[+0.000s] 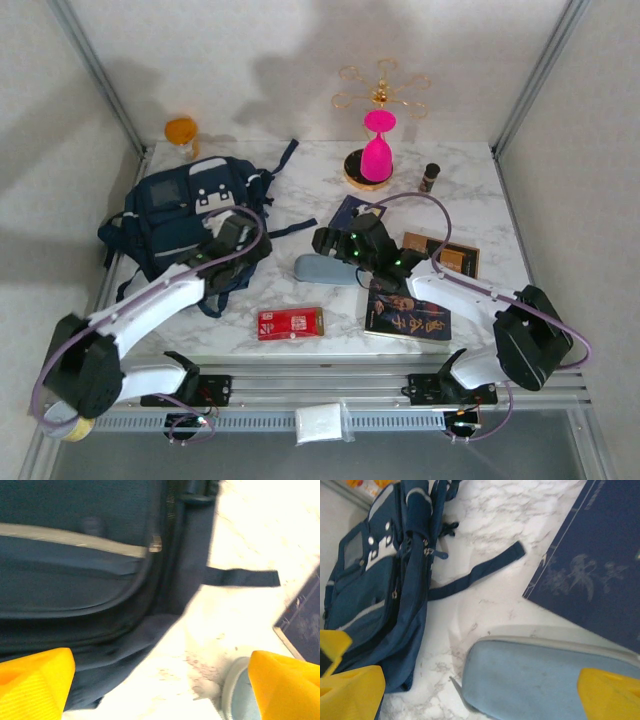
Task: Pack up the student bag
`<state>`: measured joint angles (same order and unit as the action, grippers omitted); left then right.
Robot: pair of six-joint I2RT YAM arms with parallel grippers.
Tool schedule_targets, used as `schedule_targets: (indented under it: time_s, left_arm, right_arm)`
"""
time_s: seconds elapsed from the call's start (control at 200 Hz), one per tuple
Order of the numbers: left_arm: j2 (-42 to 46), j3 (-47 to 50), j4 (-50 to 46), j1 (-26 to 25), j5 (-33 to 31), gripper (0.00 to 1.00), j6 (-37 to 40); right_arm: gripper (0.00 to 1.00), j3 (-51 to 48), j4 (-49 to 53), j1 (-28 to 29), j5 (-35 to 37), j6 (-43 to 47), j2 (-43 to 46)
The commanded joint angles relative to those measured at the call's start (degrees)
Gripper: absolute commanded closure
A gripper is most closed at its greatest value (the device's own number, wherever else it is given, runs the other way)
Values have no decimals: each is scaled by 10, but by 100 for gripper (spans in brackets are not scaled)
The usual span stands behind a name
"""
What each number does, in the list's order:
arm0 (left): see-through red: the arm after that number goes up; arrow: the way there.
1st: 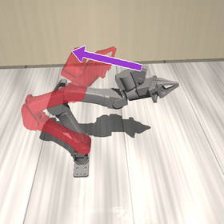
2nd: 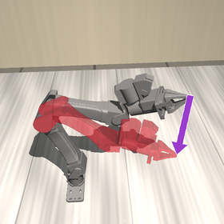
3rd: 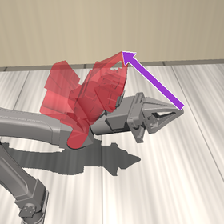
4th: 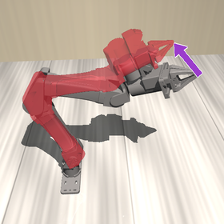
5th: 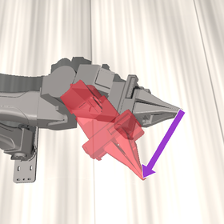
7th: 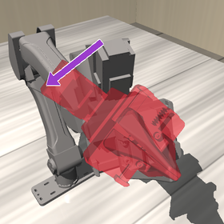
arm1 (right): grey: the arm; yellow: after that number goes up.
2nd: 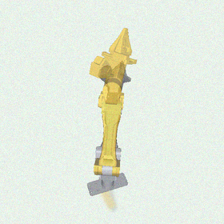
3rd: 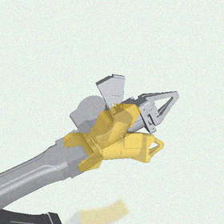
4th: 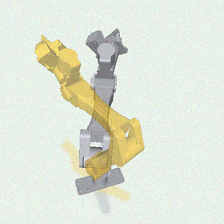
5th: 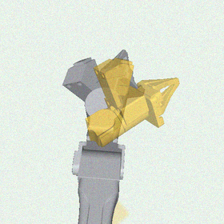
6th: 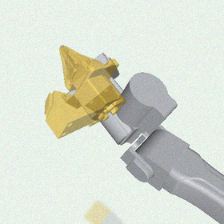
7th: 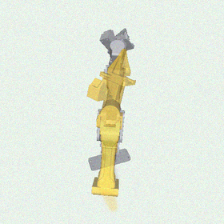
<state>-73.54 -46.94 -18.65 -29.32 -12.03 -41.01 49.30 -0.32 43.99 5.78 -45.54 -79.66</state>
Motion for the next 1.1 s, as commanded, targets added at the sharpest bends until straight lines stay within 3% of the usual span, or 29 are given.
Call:
schedule_targets:
  time_s: [0.0, 0.18, 0.335, 0.566, 0.756, 0.941, 1.096]
  left_arm:
    - [-67, -53, -14, -17, -19, 15, 84]
    - [-178, -122, -23, -21, -96, 21, 127]
    - [-268, -174, -29, -22, -125, 25, 155]
    - [-362, -249, -44, -20, -224, 33, 157]
    - [-399, -279, -44, -18, -265, 44, 164]
    - [-385, -267, -16, -17, -263, 60, 195]
    - [-367, -251, 4, -16, -244, 87, 222]
  right_arm:
    - [1, -9, 10, -27, -9, -11, 30]
    - [1, -18, 15, -39, -10, 0, 54]
    - [1, -20, 19, -57, -10, 5, 56]
    - [1, -20, 17, -61, -8, 6, 50]
    - [1, -20, 21, -65, -7, 7, 54]
    - [1, -19, 20, -70, -6, 9, 62]
    - [1, -15, 22, -72, -5, 10, 64]
